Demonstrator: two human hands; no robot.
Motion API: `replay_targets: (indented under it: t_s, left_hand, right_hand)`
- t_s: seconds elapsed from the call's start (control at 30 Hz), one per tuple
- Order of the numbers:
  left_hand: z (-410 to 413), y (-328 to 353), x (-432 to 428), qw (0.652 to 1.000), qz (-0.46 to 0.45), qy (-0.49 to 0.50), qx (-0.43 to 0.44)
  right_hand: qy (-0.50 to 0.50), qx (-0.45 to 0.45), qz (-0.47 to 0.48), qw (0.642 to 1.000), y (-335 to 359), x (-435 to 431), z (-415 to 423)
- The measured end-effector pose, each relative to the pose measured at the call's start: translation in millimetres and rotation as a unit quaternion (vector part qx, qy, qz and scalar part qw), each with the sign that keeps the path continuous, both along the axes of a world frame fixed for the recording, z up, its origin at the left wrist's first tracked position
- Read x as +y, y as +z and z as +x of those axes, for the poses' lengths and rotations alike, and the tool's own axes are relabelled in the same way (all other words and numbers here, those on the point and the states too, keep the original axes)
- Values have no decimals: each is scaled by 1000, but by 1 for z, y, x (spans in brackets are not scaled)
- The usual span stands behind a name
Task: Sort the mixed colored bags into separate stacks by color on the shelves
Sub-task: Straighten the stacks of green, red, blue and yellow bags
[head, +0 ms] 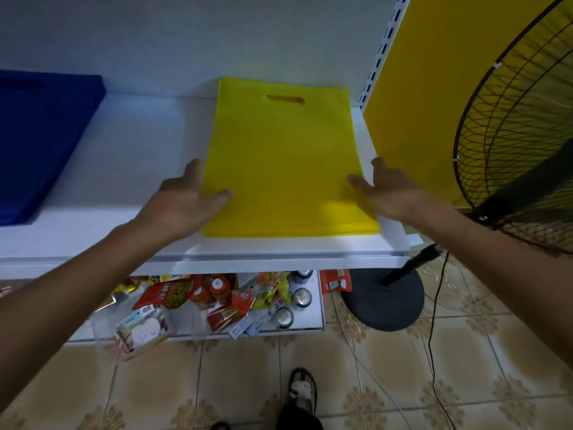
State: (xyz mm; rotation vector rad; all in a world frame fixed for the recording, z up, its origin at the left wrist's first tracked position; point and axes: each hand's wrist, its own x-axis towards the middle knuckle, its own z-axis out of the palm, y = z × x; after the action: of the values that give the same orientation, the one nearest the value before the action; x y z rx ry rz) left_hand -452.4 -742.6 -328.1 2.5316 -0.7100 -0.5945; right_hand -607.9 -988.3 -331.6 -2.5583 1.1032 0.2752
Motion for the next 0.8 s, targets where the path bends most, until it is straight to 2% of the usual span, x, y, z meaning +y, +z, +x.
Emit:
replay_targets:
  t_s: [0.1, 0.23, 0.37, 0.53, 0.7, 0.8]
  left_hand:
    - [-12, -5, 4, 996, 5, -73, -43]
    - [-13, -8, 12, 995, 2, -97, -31]
    - [-21, -12, 18, 993, -4, -102, -59]
    - [-18, -17, 14, 993, -19, -87, -75]
    - [-10, -20, 26, 991, -59, -99, -65]
    - [-9, -24, 27, 988, -65, -110, -86]
  right_hand:
    - [82, -17, 30, 996, -4, 14, -18]
    - [68, -48, 131, 988, 3, 14, -30]
    - [115, 5, 109, 987, 7, 17, -39]
    - [151, -1, 64, 986, -4, 12, -39]
    - [143, -2, 103, 984, -3, 7, -41]
    - [155, -25, 85, 984, -6, 1, -38]
